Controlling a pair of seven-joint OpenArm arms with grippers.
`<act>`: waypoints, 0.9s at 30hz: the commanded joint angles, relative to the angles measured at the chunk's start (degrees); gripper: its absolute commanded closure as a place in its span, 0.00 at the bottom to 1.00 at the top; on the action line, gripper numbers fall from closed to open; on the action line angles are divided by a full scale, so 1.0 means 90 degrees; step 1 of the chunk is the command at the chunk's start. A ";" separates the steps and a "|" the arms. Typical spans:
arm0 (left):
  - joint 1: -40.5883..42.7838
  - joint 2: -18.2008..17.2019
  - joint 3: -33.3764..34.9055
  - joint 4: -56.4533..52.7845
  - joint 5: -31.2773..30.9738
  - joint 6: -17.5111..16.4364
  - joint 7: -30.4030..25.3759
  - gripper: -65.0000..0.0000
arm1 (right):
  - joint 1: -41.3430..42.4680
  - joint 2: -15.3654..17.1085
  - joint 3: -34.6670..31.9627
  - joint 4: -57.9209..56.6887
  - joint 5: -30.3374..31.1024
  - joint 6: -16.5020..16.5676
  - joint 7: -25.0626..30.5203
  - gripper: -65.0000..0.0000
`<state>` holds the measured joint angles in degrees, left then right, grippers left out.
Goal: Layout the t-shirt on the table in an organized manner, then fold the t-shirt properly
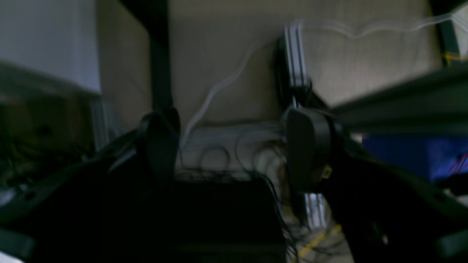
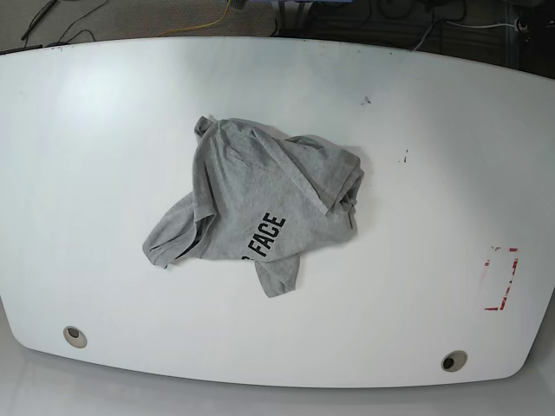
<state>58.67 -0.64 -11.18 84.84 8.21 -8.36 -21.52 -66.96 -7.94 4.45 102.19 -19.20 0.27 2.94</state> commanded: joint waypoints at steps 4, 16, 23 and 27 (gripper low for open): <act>0.0391 -0.0011 -0.0023 0.0776 -0.0038 0.0025 -0.0105 0.34 | -0.0350 -0.0021 -0.0226 0.0675 0.0019 -0.0035 -0.0058 0.58; 0.0460 -0.0021 -0.0033 0.1831 -0.0038 0.0025 -0.0105 0.34 | -0.0438 -0.0021 -0.0753 0.1329 0.0009 -0.0367 -0.0126 0.58; 0.0362 -0.0138 -0.0023 0.2095 -0.0047 0.0025 -0.0105 0.34 | -0.0389 -0.0021 -0.0948 0.1437 0.0009 -0.0455 -0.0078 0.58; 0.0118 -0.0226 -0.0023 0.2095 -0.0047 0.0025 -0.0105 0.34 | -0.0282 -0.0021 -0.1066 0.1476 0.0009 -0.0485 0.0059 0.58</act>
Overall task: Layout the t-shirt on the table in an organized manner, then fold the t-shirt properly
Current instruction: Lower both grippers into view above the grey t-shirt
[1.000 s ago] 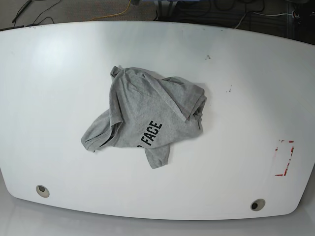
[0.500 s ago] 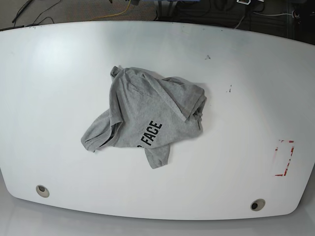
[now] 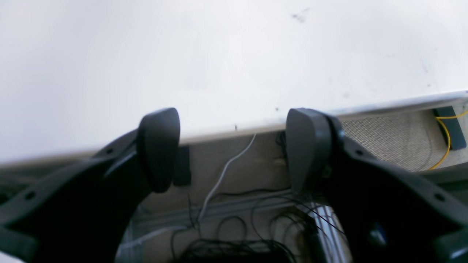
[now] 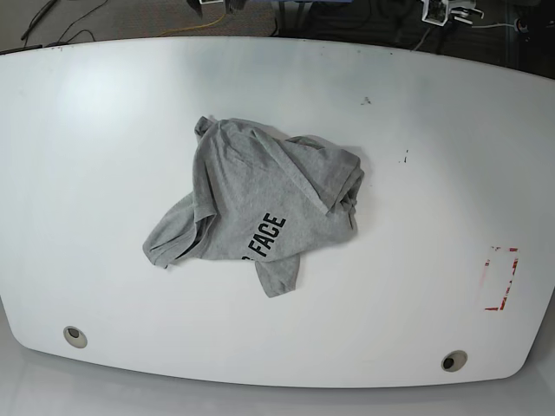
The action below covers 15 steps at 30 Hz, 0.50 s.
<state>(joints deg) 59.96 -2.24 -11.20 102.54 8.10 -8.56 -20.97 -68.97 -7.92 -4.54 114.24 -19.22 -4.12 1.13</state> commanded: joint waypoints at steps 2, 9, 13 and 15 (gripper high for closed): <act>-0.0152 -0.0069 -0.0020 0.0128 -0.0035 0.0047 -0.0166 0.34 | 0.0000 -0.0023 -0.0068 0.0137 0.0011 0.0004 0.0358 0.58; -0.0348 -0.0069 -0.0020 0.0128 -0.0035 0.0047 -0.0166 0.34 | 0.0244 -0.0023 -0.0068 0.0147 0.0011 0.0004 0.0573 0.58; -0.0455 -0.0069 -0.0020 0.0128 -0.0035 0.0047 -0.0156 0.34 | 0.0342 -0.0023 -0.0068 0.0157 0.0011 0.0004 0.0593 0.58; -0.0484 -0.0059 -0.0020 0.0128 -0.0035 0.0047 -0.0156 0.34 | 0.0420 -0.0013 -0.0068 0.0157 0.0011 0.0004 0.0593 0.58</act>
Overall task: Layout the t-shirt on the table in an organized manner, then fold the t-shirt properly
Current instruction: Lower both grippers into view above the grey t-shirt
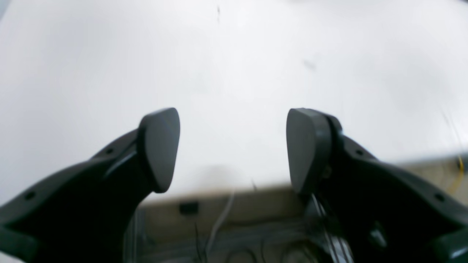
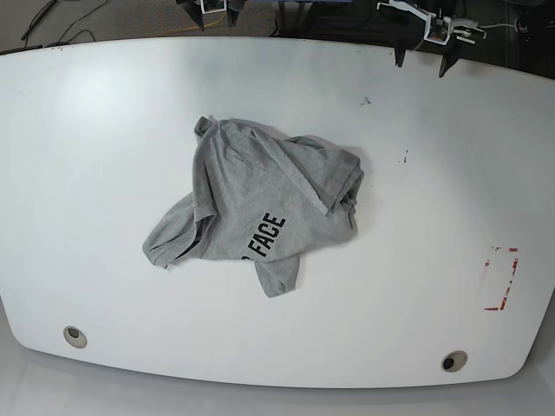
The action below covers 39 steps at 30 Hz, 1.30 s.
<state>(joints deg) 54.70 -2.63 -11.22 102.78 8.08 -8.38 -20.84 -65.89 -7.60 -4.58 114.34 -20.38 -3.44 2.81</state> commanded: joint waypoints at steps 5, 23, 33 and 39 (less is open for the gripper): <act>-0.0046 0.0004 -0.0018 0.0091 -0.0033 0.0028 -0.0161 0.34 | 0.0273 -0.0021 -0.0033 0.0135 0.0140 -0.0072 0.0406 0.58; -0.0505 0.0014 -0.0018 -0.0192 0.0006 0.0028 -0.0141 0.34 | 0.0967 0.0302 0.1070 -0.0002 0.0160 0.0270 -0.0278 0.58; -0.0534 0.0014 -0.0018 -0.0211 0.0006 0.0028 -0.0141 0.34 | 0.1064 0.0419 0.1090 -0.0002 0.0160 0.0290 -0.0278 0.58; -0.0544 0.0014 -0.0018 -0.0211 0.0006 0.0028 -0.0141 0.34 | 0.1084 0.0439 0.1119 0.0018 0.0150 0.0290 -0.0288 0.58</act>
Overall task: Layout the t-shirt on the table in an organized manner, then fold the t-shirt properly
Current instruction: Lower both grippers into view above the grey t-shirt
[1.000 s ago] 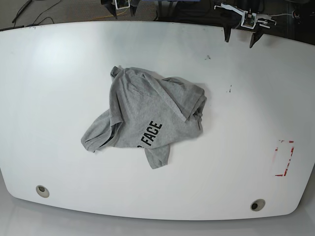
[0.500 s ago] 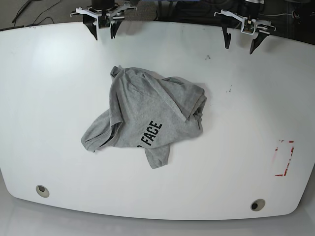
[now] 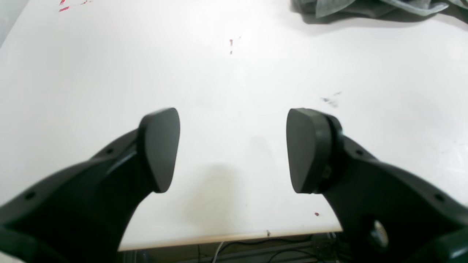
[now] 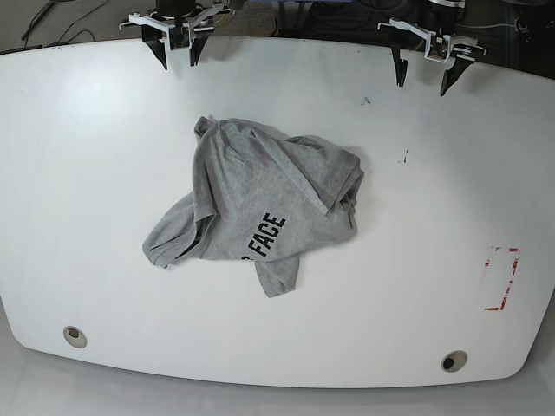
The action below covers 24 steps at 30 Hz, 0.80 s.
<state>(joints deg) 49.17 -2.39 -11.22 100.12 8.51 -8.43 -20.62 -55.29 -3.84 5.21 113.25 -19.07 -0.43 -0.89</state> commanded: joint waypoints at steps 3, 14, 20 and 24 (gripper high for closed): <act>0.0071 -0.0012 -0.0018 0.0085 -0.0042 0.0033 -0.0165 0.34 | -0.0104 0.0031 0.0236 0.0139 0.0004 -0.0036 0.0123 0.58; 0.0061 -0.0012 -0.0008 0.0085 -0.0033 0.0033 -0.0165 0.34 | -0.0016 0.0031 0.1252 0.0130 0.0600 0.0648 0.0123 0.58; 0.0061 -0.0012 -0.0008 0.0085 -0.0033 0.0033 -0.0165 0.34 | 0.0072 0.0031 0.1311 0.0149 0.0747 0.0775 0.0123 0.58; 0.0061 -0.0012 0.0002 0.0104 -0.0042 0.0033 -0.0165 0.34 | 0.0209 0.0011 0.1086 0.0149 0.0756 0.0775 0.0123 0.58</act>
<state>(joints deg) 49.06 -2.35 -11.16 100.12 8.54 -8.58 -20.62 -53.67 -3.66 15.73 113.43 -12.60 6.90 -1.28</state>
